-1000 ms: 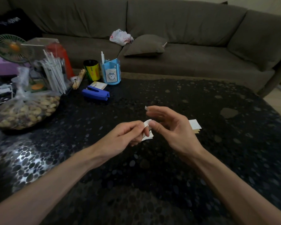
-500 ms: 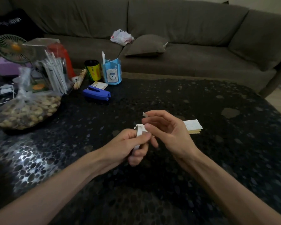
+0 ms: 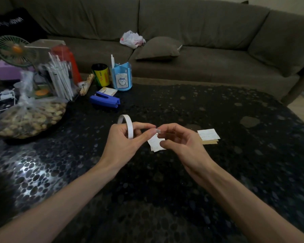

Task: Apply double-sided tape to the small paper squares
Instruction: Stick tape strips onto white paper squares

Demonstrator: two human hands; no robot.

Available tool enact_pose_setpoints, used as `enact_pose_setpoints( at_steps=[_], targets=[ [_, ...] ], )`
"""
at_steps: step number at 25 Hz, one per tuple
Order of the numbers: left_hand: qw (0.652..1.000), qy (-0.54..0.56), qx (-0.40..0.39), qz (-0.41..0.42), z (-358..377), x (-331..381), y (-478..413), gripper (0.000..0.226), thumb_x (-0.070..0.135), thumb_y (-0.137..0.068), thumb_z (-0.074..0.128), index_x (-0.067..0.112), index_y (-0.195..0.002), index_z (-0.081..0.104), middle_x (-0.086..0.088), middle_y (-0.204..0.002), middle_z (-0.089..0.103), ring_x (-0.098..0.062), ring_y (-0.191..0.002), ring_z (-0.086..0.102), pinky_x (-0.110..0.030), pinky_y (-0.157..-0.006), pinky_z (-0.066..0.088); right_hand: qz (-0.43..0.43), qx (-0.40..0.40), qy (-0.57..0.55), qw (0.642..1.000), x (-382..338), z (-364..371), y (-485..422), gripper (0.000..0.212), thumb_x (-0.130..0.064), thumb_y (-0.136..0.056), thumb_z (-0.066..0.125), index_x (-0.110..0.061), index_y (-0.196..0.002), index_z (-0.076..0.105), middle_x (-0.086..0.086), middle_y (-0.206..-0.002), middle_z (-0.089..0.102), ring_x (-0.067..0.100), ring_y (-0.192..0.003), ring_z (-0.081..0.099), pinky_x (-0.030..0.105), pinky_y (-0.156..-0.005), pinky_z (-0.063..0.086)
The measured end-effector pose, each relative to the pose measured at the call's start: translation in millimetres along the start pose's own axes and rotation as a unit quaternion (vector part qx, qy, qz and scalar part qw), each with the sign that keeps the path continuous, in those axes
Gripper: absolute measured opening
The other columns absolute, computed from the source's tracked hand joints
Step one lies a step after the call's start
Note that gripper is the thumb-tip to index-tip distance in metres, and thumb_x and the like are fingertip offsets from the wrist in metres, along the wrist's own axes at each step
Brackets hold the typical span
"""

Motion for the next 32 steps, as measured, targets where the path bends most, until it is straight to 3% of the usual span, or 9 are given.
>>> enact_pose_setpoints(
  at_steps=[5, 9, 12, 16, 18, 22, 24, 29, 32],
  targets=[
    [1.000, -0.020, 0.008, 0.019, 0.2, 1.4, 0.6, 0.010, 0.024, -0.088, 0.079, 0.021, -0.096, 0.082, -0.020, -0.072, 0.067, -0.042, -0.075, 0.064, -0.037, -0.077, 0.059, 0.005, -0.003, -0.008, 1.000, 0.4, 2.4, 1.9, 0.037, 0.008, -0.088, 0.070, -0.026, -0.101, 0.079, -0.003, -0.109, 0.076, 0.010, -0.111, 0.070, 0.031, -0.093, 0.055],
    [0.990, -0.102, 0.071, 0.064, -4.7, 2.9, 2.4, 0.006, 0.019, -0.090, 0.076, 0.018, -0.096, 0.078, 0.004, -0.059, 0.060, -0.014, -0.057, 0.060, -0.017, -0.064, 0.054, 0.015, -0.022, -0.008, 1.000, 1.6, 9.7, 3.8, 0.044, 0.002, -0.089, 0.072, -0.033, -0.114, 0.079, -0.008, -0.124, 0.071, 0.007, -0.113, 0.069, 0.028, -0.091, 0.055],
    [0.987, -0.112, 0.102, 0.058, -9.5, 1.8, 3.2, 0.006, 0.016, -0.093, 0.074, 0.014, -0.097, 0.076, 0.015, -0.056, 0.058, -0.004, -0.055, 0.058, -0.011, -0.060, 0.048, 0.026, -0.042, -0.008, 0.999, 1.6, 16.4, 5.6, 0.054, -0.003, -0.089, 0.075, -0.042, -0.126, 0.074, -0.019, -0.146, 0.047, 0.001, -0.116, 0.066, 0.029, -0.095, 0.054],
    [0.995, -0.065, 0.068, 0.013, -8.7, -2.9, 0.4, 0.005, 0.018, -0.094, 0.072, 0.020, -0.097, 0.075, 0.007, -0.054, 0.058, -0.007, -0.057, 0.061, -0.012, -0.065, 0.052, 0.040, -0.075, 0.077, 0.993, 5.5, 22.6, 4.0, 0.074, -0.015, -0.091, 0.077, -0.043, -0.153, 0.048, -0.032, -0.156, 0.022, -0.004, -0.126, 0.055, 0.024, -0.095, 0.052],
    [0.998, -0.039, 0.038, -0.014, -3.0, -7.0, 1.5, 0.005, 0.022, -0.094, 0.072, 0.025, -0.096, 0.077, 0.000, -0.058, 0.061, -0.013, -0.059, 0.059, -0.018, -0.063, 0.053, 0.032, -0.045, 0.113, 0.992, 7.5, 16.5, 0.2, 0.079, -0.023, -0.093, 0.077, -0.037, -0.160, 0.037, -0.026, -0.159, 0.024, -0.002, -0.126, 0.057, 0.020, -0.091, 0.054],
    [0.997, 0.003, 0.032, -0.065, 1.4, -17.2, 5.0, 0.010, 0.025, -0.095, 0.072, 0.024, -0.102, 0.080, 0.007, -0.062, 0.066, -0.003, -0.058, 0.060, -0.017, -0.057, 0.048, -0.102, 0.096, 0.179, 0.974, -12.8, -11.5, -0.5, 0.025, -0.028, -0.093, 0.078, -0.030, -0.117, 0.074, -0.009, -0.120, 0.066, 0.004, -0.097, 0.070, 0.024, -0.083, 0.059],
    [0.997, 0.008, 0.037, -0.064, 0.5, -19.5, 3.0, 0.010, 0.024, -0.093, 0.075, 0.025, -0.101, 0.081, -0.015, -0.074, 0.067, -0.021, -0.066, 0.062, -0.026, -0.065, 0.056, -0.126, 0.106, 0.177, 0.970, -17.3, -16.5, 0.6, 0.009, -0.023, -0.094, 0.078, -0.025, -0.102, 0.076, -0.009, -0.096, 0.074, 0.009, -0.088, 0.071, 0.027, -0.080, 0.059],
    [0.998, 0.012, 0.019, -0.055, 1.8, -19.1, 3.0, 0.007, 0.021, -0.090, 0.077, 0.022, -0.097, 0.079, -0.009, -0.064, 0.046, -0.018, -0.063, 0.049, -0.022, -0.081, 0.057, -0.129, 0.066, 0.220, 0.965, -17.2, -2.6, 2.8, 0.009, -0.028, -0.097, 0.074, -0.028, -0.105, 0.078, -0.016, -0.092, 0.075, 0.005, -0.091, 0.071, 0.028, -0.080, 0.060],
    [0.999, 0.005, 0.009, -0.045, 3.2, -15.9, 4.1, 0.009, 0.017, -0.091, 0.077, 0.021, -0.098, 0.079, 0.002, -0.057, 0.043, -0.009, -0.057, 0.047, -0.016, -0.071, 0.053, -0.135, 0.059, 0.231, 0.962, -18.9, -1.0, 5.4, 0.010, -0.027, -0.096, 0.075, -0.029, -0.105, 0.077, -0.018, -0.092, 0.075, 0.001, -0.092, 0.071, 0.024, -0.080, 0.060]
  ],
)
Point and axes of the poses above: each hand's wrist, its own y-axis away from the middle knuckle, its own z-axis out of the palm, x = y × z, the point moved 6 cm from there along -y, towards the middle knuckle
